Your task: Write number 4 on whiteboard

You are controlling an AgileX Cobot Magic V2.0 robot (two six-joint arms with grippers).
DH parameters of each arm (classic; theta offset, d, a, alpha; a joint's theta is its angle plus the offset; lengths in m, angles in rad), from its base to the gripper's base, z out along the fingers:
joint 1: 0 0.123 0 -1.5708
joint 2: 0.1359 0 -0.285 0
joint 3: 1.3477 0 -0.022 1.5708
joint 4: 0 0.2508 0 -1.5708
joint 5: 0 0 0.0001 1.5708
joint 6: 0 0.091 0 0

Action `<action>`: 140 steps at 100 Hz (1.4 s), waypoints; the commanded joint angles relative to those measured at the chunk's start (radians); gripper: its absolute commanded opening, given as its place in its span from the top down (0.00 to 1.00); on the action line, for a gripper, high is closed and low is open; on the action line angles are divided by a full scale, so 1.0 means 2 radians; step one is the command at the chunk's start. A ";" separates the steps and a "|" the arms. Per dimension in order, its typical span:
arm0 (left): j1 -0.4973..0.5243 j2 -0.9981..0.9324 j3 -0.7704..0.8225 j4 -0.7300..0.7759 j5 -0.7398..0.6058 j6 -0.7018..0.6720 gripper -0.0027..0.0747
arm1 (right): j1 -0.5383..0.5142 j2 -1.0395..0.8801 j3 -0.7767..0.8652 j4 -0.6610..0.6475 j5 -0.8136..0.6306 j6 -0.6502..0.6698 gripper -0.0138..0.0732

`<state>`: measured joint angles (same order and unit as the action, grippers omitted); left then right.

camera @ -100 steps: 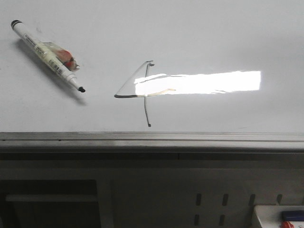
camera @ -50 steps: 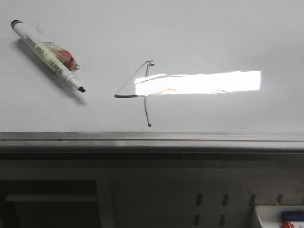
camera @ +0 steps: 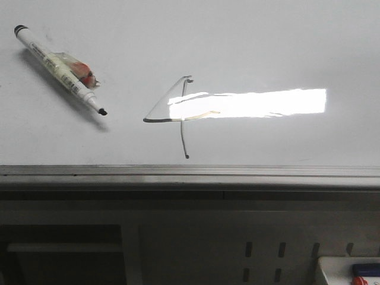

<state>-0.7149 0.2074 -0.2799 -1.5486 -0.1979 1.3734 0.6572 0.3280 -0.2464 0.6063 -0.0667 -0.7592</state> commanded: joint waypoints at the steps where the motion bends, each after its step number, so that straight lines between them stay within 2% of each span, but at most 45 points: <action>1: 0.000 0.004 -0.006 0.007 0.005 0.002 0.99 | -0.004 0.003 -0.014 -0.003 -0.037 0.000 0.90; 37: 0.000 0.005 0.013 0.008 -0.021 0.002 0.99 | -0.004 0.003 -0.014 -0.003 -0.037 0.000 0.90; 58: 0.000 0.005 0.014 0.076 -0.026 -0.007 0.99 | -0.004 0.003 -0.014 -0.003 -0.037 0.000 0.90; 63: 0.000 0.005 0.015 0.128 -0.025 -0.037 0.99 | -0.004 0.003 -0.014 -0.003 -0.037 0.000 0.90; 68: 0.004 0.005 0.018 0.212 -0.025 -0.088 0.99 | -0.004 0.003 -0.014 -0.003 -0.037 0.000 0.90; 78: 0.030 0.005 0.032 0.360 -0.025 -0.224 0.99 | -0.004 0.003 -0.014 -0.003 -0.037 0.000 0.90; 91: 0.101 0.005 0.061 0.485 -0.020 -0.365 0.99 | -0.004 0.003 -0.014 -0.003 -0.037 0.000 0.90; 111: 0.220 0.005 0.091 0.676 0.028 -0.573 0.99 | -0.004 0.003 -0.014 -0.003 -0.037 0.000 0.90; 123: 0.260 0.004 0.109 0.714 0.028 -0.614 0.99 | -0.004 0.003 -0.014 -0.003 -0.037 0.000 0.90; 140: 0.265 -0.013 0.139 0.715 0.028 -0.615 0.99 | -0.004 0.003 -0.014 -0.003 -0.037 0.000 0.90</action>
<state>-0.1881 0.1888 0.0004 -0.1292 -0.0747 0.1631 0.6572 0.3280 -0.2464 0.6063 -0.0674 -0.7592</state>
